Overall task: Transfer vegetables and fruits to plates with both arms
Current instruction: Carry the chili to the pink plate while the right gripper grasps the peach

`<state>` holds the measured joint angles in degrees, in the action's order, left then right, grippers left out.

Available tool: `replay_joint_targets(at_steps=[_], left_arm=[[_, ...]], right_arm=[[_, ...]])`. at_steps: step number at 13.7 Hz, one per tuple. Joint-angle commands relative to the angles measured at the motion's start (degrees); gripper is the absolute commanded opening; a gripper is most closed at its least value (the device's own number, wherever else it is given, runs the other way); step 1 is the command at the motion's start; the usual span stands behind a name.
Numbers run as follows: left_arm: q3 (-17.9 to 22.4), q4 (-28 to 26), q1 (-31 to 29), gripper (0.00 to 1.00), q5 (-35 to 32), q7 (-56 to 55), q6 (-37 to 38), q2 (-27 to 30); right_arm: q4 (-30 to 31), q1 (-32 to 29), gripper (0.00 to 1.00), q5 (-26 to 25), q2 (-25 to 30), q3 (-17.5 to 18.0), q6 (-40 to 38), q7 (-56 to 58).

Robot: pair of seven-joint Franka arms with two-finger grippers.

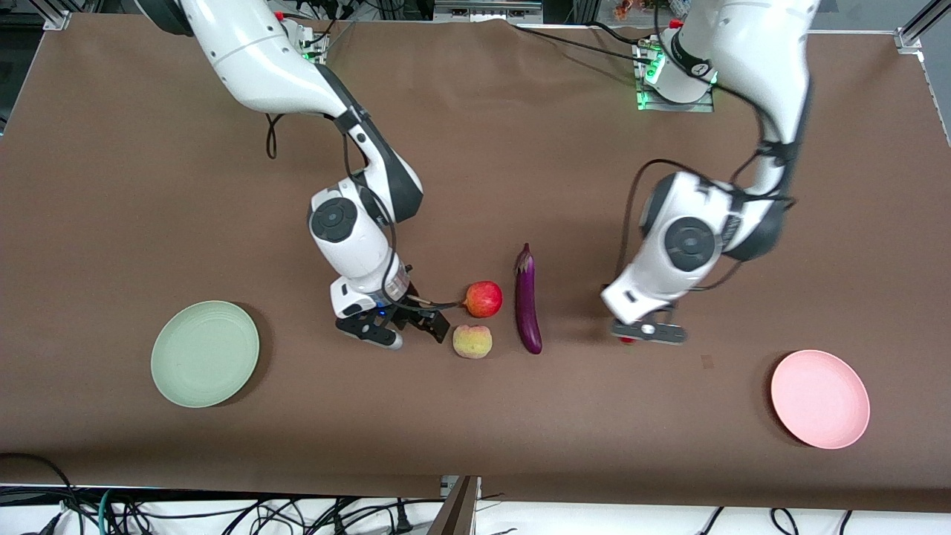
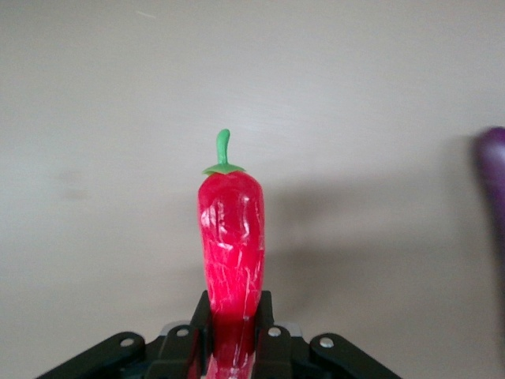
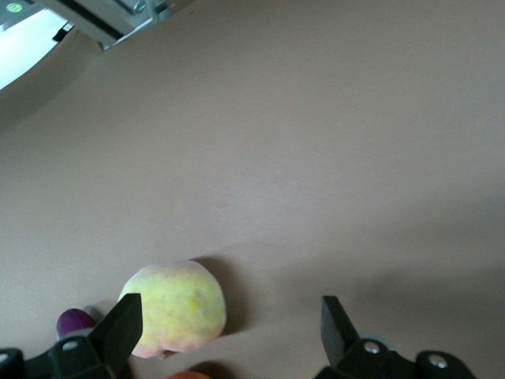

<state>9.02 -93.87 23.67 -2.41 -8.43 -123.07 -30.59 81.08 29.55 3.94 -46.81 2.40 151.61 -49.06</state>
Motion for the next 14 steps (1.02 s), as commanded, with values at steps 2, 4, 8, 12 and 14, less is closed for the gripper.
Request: replay_joint_targets(at_steps=[2, 4, 8, 12, 14], left_arm=[[9.32, -0.45, -0.03, 0.04, -3.04, 7.54, 2.4, 2.03], [13.55, 1.39, -1.86, 0.06, -3.04, 9.47, 2.22, 0.72], [13.74, 11.49, -11.88, 0.08, -3.05, 15.97, -1.37, -9.9], [13.48, 12.48, -16.9, 0.11, -2.17, 16.96, -9.19, -13.43], [13.48, 12.74, -17.43, 0.12, -2.17, 16.34, -12.35, -15.71]], right_arm=[[-8.38, 3.22, 1.0, -0.07, -7.06, -0.82, 1.58, -1.47], [-10.23, 4.28, 1.0, -0.07, -8.73, -0.91, 1.58, -1.56], [-10.24, 5.16, 1.0, -0.33, -9.62, -0.91, 2.2, -1.39], [-10.33, 5.69, 1.0, -1.48, -11.02, -0.91, 4.22, -1.39], [-10.24, 5.78, 1.0, -1.57, -11.55, -0.91, 5.01, -1.3]])
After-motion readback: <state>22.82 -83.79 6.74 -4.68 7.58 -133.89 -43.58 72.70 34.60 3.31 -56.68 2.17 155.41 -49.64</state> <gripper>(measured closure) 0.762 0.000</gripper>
